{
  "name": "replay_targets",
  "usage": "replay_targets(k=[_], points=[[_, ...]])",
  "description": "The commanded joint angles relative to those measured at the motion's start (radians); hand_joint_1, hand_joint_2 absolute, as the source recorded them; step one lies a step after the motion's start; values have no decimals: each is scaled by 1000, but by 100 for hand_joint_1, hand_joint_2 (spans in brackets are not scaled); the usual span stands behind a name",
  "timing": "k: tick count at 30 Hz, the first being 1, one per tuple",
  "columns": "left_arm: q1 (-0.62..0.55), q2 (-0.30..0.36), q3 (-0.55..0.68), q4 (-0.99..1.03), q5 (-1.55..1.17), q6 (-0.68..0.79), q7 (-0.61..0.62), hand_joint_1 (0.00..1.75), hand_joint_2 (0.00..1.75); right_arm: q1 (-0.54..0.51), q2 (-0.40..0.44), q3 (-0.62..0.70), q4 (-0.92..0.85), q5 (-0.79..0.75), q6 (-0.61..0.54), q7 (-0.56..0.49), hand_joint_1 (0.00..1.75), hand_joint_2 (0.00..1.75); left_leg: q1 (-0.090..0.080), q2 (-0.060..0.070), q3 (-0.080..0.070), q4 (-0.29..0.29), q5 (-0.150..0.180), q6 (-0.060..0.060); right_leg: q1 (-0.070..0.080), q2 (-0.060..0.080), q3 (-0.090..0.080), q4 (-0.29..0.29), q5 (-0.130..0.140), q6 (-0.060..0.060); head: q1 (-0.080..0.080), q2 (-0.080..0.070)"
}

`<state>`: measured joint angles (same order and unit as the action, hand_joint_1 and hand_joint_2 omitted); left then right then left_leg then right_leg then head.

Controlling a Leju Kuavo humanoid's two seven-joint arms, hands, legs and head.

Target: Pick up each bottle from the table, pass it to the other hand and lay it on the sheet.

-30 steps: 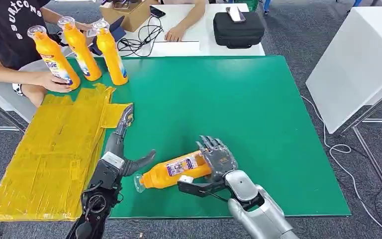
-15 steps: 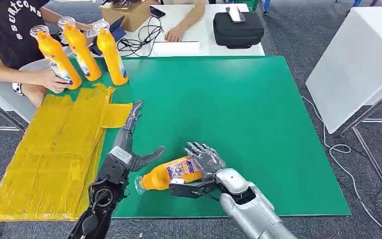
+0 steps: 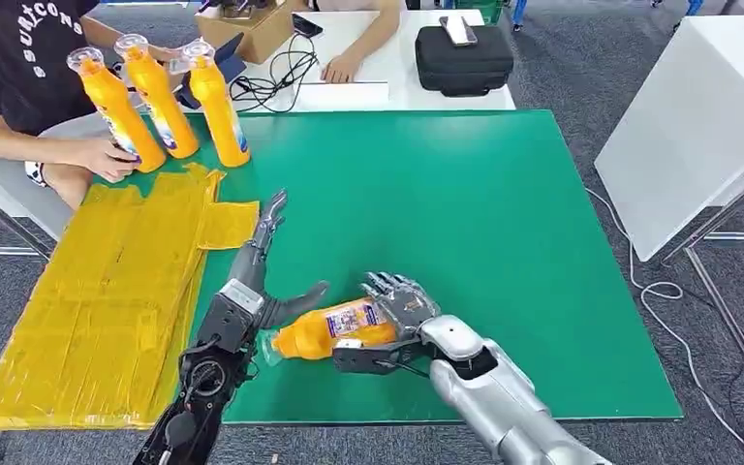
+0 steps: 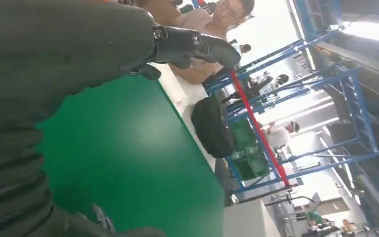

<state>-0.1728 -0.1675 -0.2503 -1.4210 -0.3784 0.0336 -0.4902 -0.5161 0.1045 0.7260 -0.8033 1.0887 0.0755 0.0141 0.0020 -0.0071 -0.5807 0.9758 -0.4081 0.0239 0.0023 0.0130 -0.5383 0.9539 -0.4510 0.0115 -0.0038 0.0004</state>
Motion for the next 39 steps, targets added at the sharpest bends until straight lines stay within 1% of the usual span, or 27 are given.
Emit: replay_targets(k=[1, 2, 5, 6, 7, 8, 10, 11, 12, 13, 14, 15, 16, 18, 19, 23, 24, 25, 26, 27, 28, 29, 31, 33, 34, 39], points=[[-40, 21, -28, 42, 10, 4, 10, 0, 175, -50, -34, 55, 178, -8, 21, 0, 175, 175, 1, -3, 4, -1, 0, -1, 1, -5, 6, -3, -1, 2, 0, 0], [-37, 24, -29, 36, 10, 5, 10, 0, 175, -48, -37, 49, 179, -11, 16, 2, 175, 175, 1, -3, 3, -1, 0, 0, 1, -4, 5, -2, 0, 1, 0, 0], [-20, 30, -33, 19, 10, 7, 9, 0, 175, -30, -50, 44, 166, -13, 0, 5, 175, 175, 2, -5, 6, -2, 0, -1, 1, -6, 9, -4, -1, 2, 0, 0], [-2, 34, -34, 5, 9, 15, 4, 0, 175, -13, -55, 41, 155, -2, -29, 29, 175, 175, 1, -4, 6, -1, 0, 0, 0, -4, 8, -3, 0, 1, 0, 0], [16, 38, -35, -7, 8, 19, -3, 0, 175, 3, -52, 35, 152, 5, -53, 46, 175, 175, 1, -4, 7, -2, 0, 0, 0, -5, 9, -4, -1, 1, 0, 0], [22, 36, -35, -12, 6, 20, -7, 0, 175, 17, -40, 2, 147, -9, -83, 57, 175, 175, 1, -4, 9, -3, -1, 0, 1, -5, 12, -5, -1, 2, 0, 0], [43, 37, -34, -42, 12, 11, -18, 0, 175, 71, -34, -76, 77, -50, -192, 53, 175, 175, 1, -4, 9, -3, -1, -1, 0, -5, 12, -5, -1, 1, 0, 0], [51, 39, -32, -54, 14, 8, -19, 0, 175, 87, -40, -87, 44, -49, -186, 53, 175, 175, 0, -4, 8, -2, 0, 0, -1, -4, 10, -3, -1, 1, 0, 0], [61, 39, -27, -66, 35, -9, -15, 0, 175, 120, -38, -133, -18, -81, -227, 43, 175, 175, 1, -4, 9, -2, -1, -1, 0, -6, 11, -4, -1, 1, 0, 0], [75, 40, -19, -82, 54, -21, -11, 0, 175, 145, -39, -158, -65, -94, -239, 32, 175, 175, 1, -4, 8, -2, -1, 0, 0, -5, 10, -4, -1, 1, 0, 0], [98, 43, 0, -109, 125, -63, 8, 0, 175, 196, -30, -220, -146, -154, -296, -14, 175, 175, 0, -4, 6, -1, 0, 0, -1, -5, 8, -2, -1, 1, 0, 0], [110, 49, 4, -126, 131, -67, 11, 0, 175, 213, -35, -227, -182, -151, -292, -11, 175, 175, 1, -4, 7, -1, -1, -1, 0, -5, 10, -3, -1, 1, 0, 0], [130, 53, 31, -154, 205, -90, 24, 0, 175, 286, -10, -323, -294, -314, -348, -105, 175, 175, 1, -3, 9, -2, -2, -1, 0, -5, 11, -4, -2, 1, 0, 0], [131, 63, 61, -176, 306, -125, 34, 0, 175, 342, -8, -373, -394, -411, -382, -154, 175, 175, 1, -3, 8, -1, -2, -1, 0, -5, 10, -3, -2, 1, 0, 0], [107, 68, 70, -173, 342, -131, 41, 0, 175, 367, 0, -411, -440, -498, -400, -191, 175, 175, 1, -2, 6, 0, -3, -1, 0, -3, 8, -1, -2, 0, 0, 0], [84, 66, 67, -161, 350, -132, 52, 0, 175, 365, -6, -410, -442, -504, -395, -191, 175, 175, 0, -3, -2, 0, -1, -1, 0, -4, -1, 0, -1, 0, -1, 0], [84, 66, 67, -161, 350, -132, 52, 0, 175, 365, -6, -410, -442, -504, -395, -191, 175, 175, 0, -3, -1, 0, -2, -1, 0, -4, 1, 0, -2, 0, 0, 0], [80, 67, 62, -155, 354, -128, 53, 0, 175, 373, 19, -443, -453, -580, -427, -246, 175, 175, 0, -3, -1, 0, -1, -1, 0, -3, 0, -1, -1, 1, 0, 0], [67, 75, 53, -149, 374, -127, 61, 0, 175, 376, 15, -453, -448, -623, -459, -273, 175, 175, 1, -2, 0, 0, -2, -1, 1, -3, 2, -1, -2, 1, 0, 0], [57, 85, 43, -146, 397, -131, 68, 0, 175, 395, 12, -465, -478, -683, -479, -297, 175, 175, 0, -2, -1, 0, -2, -1, 0, -3, 0, 0, -1, 1, 0, 0], [45, 89, 39, -141, 410, -125, 69, 0, 175, 412, 6, -477, -505, -715, -498, -318, 175, 175, 1, -2, 1, 0, -3, -1, 1, -3, 2, -1, -2, 1, 0, 0], [38, 87, 40, -140, 419, -103, 67, 0, 175, 439, 15, -505, -548, -781, -519, -357, 175, 175, 0, -4, -2, 0, -1, -1, 1, -5, 0, 0, -2, 1, 0, 0], [28, 90, 37, -126, 461, -87, 71, 0, 175, 464, 25, -543, -578, -867, -572, -427, 175, 175, 1, -7, 0, 1, -3, -1, 2, -9, 4, -1, -4, 1, 0, 0], [13, 85, 45, -100, 487, -72, 69, 0, 175, 463, 30, -567, -570, -954, -593, -485, 175, 175, 0, -5, -1, 0, -2, -1, 1, -5, 1, -1, -2, 1, 0, 0], [3, 83, 46, -87, 493, -70, 69, 0, 175, 460, 35, -580, -565, -988, -604, -520, 175, 175, 1, -4, 0, 0, -2, -1, 1, -6, 3, -1, -3, 1, 0, 0], [10, 75, 31, -92, 474, -60, 73, 0, 175, 423, 50, -558, -521, -1003, -601, -533, 175, 175, 0, -2, -1, 0, -1, -1, 0, -4, 1, -1, -1, 1, 0, 0]])
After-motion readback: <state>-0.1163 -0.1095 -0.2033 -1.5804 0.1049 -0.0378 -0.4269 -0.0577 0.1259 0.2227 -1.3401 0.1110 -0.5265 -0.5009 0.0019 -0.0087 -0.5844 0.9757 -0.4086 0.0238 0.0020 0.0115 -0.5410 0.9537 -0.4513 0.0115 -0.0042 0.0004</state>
